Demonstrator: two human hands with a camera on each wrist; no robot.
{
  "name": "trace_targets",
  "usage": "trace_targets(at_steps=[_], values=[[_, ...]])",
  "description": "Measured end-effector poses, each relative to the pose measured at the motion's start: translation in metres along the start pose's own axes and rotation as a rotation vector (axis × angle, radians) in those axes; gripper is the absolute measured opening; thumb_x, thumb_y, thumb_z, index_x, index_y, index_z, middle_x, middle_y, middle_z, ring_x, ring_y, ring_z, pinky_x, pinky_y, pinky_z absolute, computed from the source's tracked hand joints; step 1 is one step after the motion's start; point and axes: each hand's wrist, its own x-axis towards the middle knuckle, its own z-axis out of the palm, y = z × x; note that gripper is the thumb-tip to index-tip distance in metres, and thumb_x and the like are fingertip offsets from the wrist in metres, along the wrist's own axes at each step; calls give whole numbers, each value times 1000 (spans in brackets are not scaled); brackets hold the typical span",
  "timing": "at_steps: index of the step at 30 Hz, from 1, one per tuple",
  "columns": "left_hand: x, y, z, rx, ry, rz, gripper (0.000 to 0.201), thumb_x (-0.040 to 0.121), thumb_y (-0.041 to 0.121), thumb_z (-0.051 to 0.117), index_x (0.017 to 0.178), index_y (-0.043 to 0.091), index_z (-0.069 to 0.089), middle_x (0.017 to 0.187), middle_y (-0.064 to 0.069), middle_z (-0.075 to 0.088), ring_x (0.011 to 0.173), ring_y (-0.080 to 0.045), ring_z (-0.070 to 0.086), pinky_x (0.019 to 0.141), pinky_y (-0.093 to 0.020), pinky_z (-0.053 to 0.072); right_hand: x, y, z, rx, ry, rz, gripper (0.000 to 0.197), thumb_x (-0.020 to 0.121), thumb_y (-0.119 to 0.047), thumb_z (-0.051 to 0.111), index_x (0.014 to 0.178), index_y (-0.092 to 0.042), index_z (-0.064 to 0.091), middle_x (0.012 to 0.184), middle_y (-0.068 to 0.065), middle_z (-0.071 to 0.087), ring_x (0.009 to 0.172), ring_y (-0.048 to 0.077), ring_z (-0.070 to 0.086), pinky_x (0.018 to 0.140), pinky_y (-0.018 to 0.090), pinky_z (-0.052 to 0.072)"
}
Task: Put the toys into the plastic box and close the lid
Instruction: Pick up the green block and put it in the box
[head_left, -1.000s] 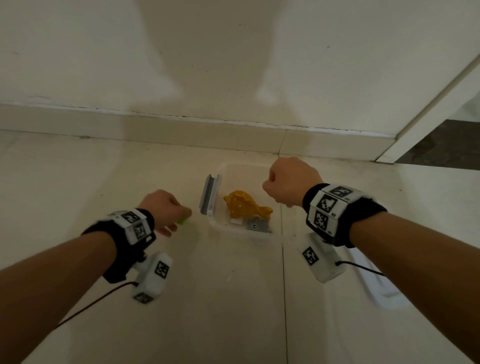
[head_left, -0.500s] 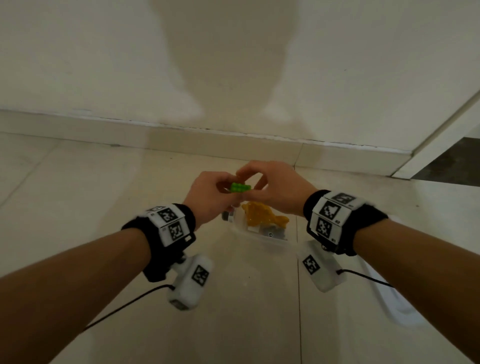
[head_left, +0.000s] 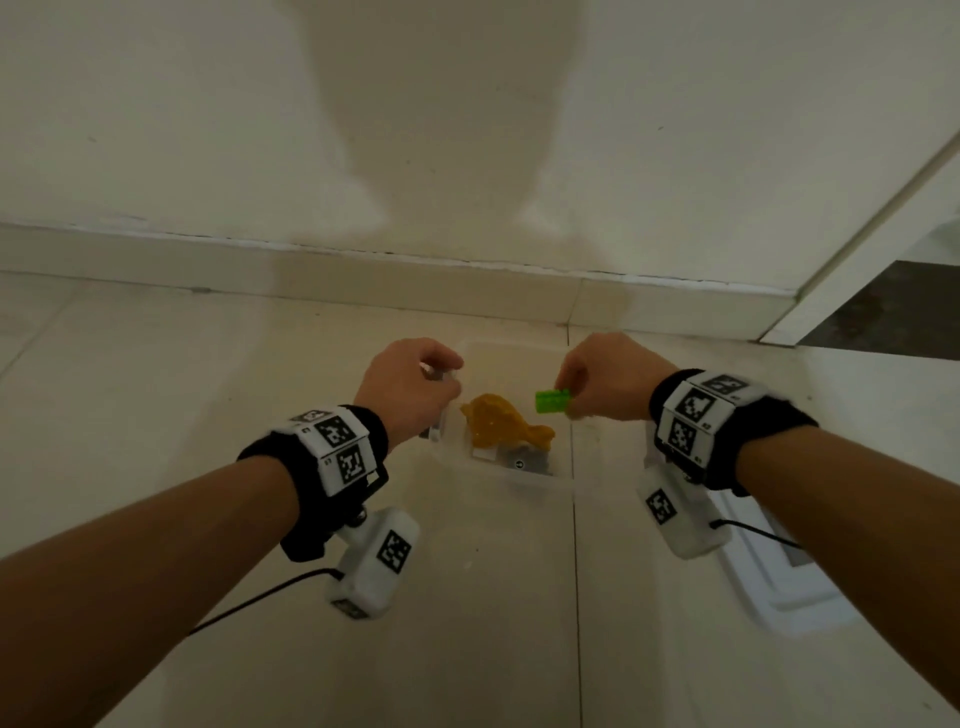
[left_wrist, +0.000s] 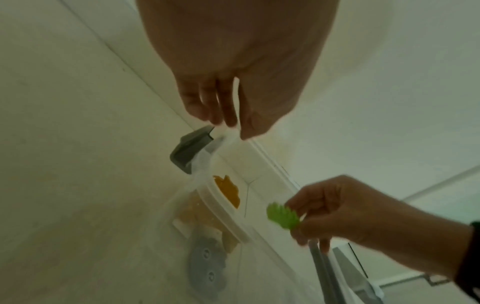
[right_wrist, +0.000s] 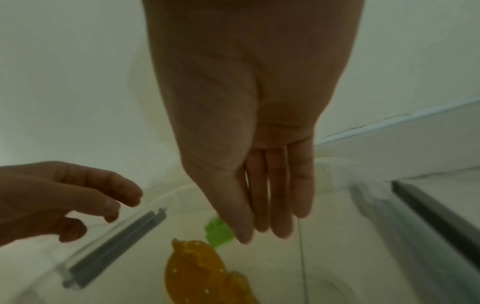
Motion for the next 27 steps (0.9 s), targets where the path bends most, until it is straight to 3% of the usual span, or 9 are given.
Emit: trace_targets(at_steps=[2, 6, 8, 10, 13, 16, 21, 24, 27], values=[[3, -4, 2, 52, 66, -63, 31, 86, 20, 67, 117, 18, 65, 117, -3, 60, 86, -17, 60, 48, -15, 46, -2, 10, 3, -119, -116, 105, 27, 78, -15, 80, 105, -13, 78, 88, 3, 74, 79, 18, 72, 71, 29, 60], [7, -12, 14, 16, -64, -308, 66, 84, 32, 71, 142, 13, 44, 142, -13, 46, 114, -31, 57, 76, -34, 47, -2, 12, 16, -372, -158, 129, 26, 78, -14, 78, 103, -8, 75, 94, 7, 72, 85, 23, 70, 77, 34, 60], [6, -14, 19, -8, -107, -345, 66, 85, 32, 70, 142, 11, 44, 137, -14, 51, 111, -33, 60, 78, -38, 50, -1, 8, 20, -436, -145, 109, 15, 83, -18, 75, 89, -7, 68, 81, 5, 62, 79, 23, 62, 72, 33, 56], [4, -15, 23, -11, -112, -334, 59, 86, 30, 67, 137, 8, 47, 128, -16, 57, 107, -35, 62, 83, -43, 55, 0, 4, 24, -465, -139, 102, 23, 90, -25, 68, 80, -8, 55, 76, 5, 49, 77, 24, 53, 69, 32, 48], [2, -14, 26, -36, -109, -342, 51, 87, 24, 65, 132, 6, 48, 120, -18, 60, 101, -36, 64, 78, -43, 56, 4, 6, 28, -464, -116, 98, 20, 93, -25, 64, 100, -7, 60, 90, 8, 48, 79, 24, 49, 69, 33, 44], [2, -12, 26, -129, -116, -387, 48, 87, 17, 65, 130, 5, 49, 114, -24, 64, 86, -34, 63, 67, -38, 51, 4, 8, 26, -443, -133, 107, 22, 91, -27, 67, 98, -8, 58, 91, 10, 50, 79, 24, 50, 69, 32, 44], [2, -11, 25, -151, -124, -386, 45, 87, 15, 65, 127, 3, 51, 110, -28, 66, 79, -32, 61, 66, -37, 51, -3, 11, 21, -365, -67, 120, 20, 90, -5, 60, 109, -3, 66, 104, 12, 63, 83, 26, 59, 72, 31, 51], [2, -9, 22, -156, -149, -384, 42, 88, 15, 64, 125, 1, 53, 110, -29, 66, 83, -33, 62, 71, -40, 53, -10, 12, 13, -277, 43, 94, 21, 87, -3, 60, 105, -5, 71, 108, 12, 67, 93, 28, 66, 84, 37, 58], [0, -6, 17, -155, -172, -393, 40, 89, 13, 65, 125, 0, 53, 115, -27, 63, 95, -38, 64, 80, -44, 55, -17, 19, -2, -92, 191, 87, 19, 85, -3, 62, 95, -10, 76, 102, 8, 71, 88, 24, 69, 82, 38, 59]])
